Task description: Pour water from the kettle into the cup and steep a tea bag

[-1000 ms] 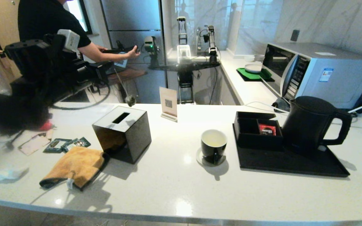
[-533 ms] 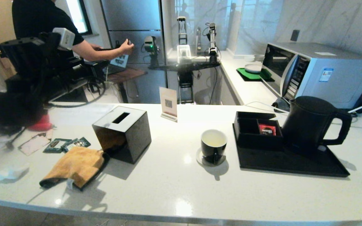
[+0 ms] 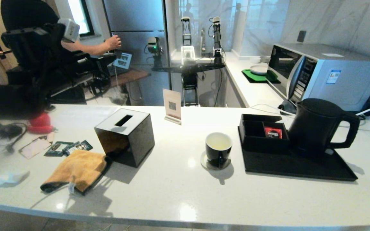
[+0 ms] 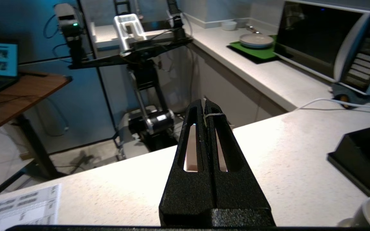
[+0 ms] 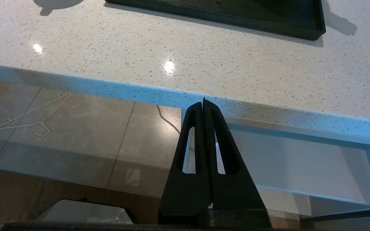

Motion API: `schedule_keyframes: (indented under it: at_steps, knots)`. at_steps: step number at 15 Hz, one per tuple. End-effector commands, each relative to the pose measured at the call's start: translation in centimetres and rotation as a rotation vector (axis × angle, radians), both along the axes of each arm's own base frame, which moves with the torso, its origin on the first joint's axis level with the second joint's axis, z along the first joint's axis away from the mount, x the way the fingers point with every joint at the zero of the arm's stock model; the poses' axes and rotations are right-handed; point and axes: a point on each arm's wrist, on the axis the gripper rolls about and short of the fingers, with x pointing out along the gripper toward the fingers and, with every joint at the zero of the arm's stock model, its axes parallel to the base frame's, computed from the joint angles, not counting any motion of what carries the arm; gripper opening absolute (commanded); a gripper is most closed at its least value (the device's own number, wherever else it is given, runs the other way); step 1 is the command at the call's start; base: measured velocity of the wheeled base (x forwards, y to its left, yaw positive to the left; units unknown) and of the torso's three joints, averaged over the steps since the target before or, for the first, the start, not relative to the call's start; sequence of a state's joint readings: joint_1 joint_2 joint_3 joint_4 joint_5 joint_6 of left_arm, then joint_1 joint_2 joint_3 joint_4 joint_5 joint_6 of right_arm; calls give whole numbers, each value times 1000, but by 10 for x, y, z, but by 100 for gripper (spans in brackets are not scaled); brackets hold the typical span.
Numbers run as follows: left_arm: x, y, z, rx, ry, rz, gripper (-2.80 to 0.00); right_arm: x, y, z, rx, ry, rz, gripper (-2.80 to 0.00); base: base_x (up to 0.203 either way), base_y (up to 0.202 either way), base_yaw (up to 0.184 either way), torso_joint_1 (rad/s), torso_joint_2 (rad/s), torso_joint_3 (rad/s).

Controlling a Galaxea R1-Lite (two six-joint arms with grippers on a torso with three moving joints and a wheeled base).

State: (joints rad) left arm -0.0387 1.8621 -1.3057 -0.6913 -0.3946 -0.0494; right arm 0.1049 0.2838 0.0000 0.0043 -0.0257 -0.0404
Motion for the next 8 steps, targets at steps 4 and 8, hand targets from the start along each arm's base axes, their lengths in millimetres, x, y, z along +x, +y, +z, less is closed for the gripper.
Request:
schedule_keyframes:
  at_steps: [4, 8]
  knots:
    - [1, -39, 10, -2, -11, -105, -280, 0, 0, 0, -1, 2, 1, -280, 0, 0, 0, 0, 0, 0]
    - [1, -69, 12, -3, -9, -183, -280, 0, 0, 0, -1, 2, 1, -280, 0, 0, 0, 0, 0, 0]
